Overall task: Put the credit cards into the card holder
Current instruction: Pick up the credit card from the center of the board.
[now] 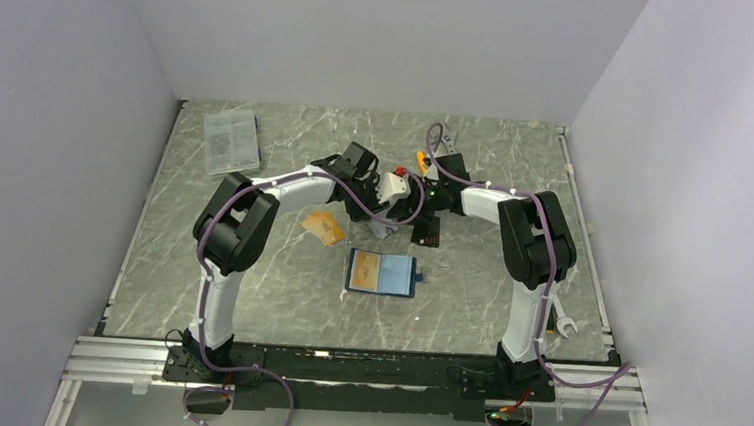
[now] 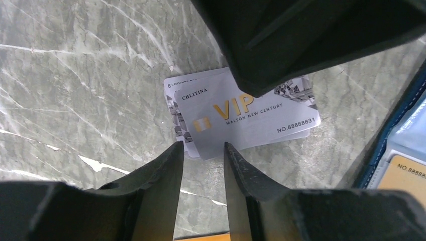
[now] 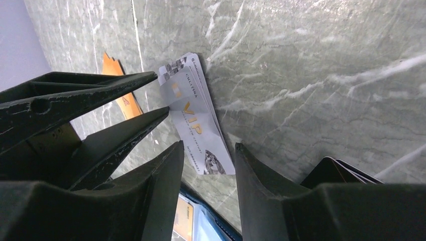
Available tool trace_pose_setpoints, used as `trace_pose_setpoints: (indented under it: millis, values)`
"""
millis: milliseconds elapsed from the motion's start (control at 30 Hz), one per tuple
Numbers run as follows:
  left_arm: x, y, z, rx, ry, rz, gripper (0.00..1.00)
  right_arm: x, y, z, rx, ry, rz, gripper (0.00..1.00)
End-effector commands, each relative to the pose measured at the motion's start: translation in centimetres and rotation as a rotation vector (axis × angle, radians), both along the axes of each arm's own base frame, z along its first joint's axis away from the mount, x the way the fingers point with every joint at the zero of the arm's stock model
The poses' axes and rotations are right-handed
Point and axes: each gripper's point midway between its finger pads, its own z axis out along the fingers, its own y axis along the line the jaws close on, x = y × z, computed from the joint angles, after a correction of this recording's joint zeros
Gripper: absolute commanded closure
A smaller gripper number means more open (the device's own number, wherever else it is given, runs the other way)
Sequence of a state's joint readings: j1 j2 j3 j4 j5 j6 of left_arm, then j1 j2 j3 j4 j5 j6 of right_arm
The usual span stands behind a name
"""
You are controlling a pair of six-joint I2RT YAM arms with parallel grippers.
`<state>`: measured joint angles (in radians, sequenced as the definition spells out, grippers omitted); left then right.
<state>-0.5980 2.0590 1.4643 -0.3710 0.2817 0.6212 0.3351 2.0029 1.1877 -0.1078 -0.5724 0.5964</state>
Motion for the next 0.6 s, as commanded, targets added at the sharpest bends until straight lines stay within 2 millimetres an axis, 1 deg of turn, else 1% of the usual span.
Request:
trace_pose_setpoints:
  millis: [0, 367, 567]
  values:
    - [1.3, -0.8, 0.7, -0.014, -0.046, -0.013, 0.61, -0.6, -0.1, -0.4, 0.005, 0.006, 0.003, 0.56]
    - [1.2, -1.2, -0.3, 0.016, -0.038, -0.018, 0.66, -1.1, 0.0, -0.8, 0.014, 0.026, 0.010, 0.57]
    - [1.2, -1.7, -0.5, 0.020, -0.032, -0.030, 0.68, -1.6, -0.6, -1.4, 0.010, 0.036, -0.019, 0.58]
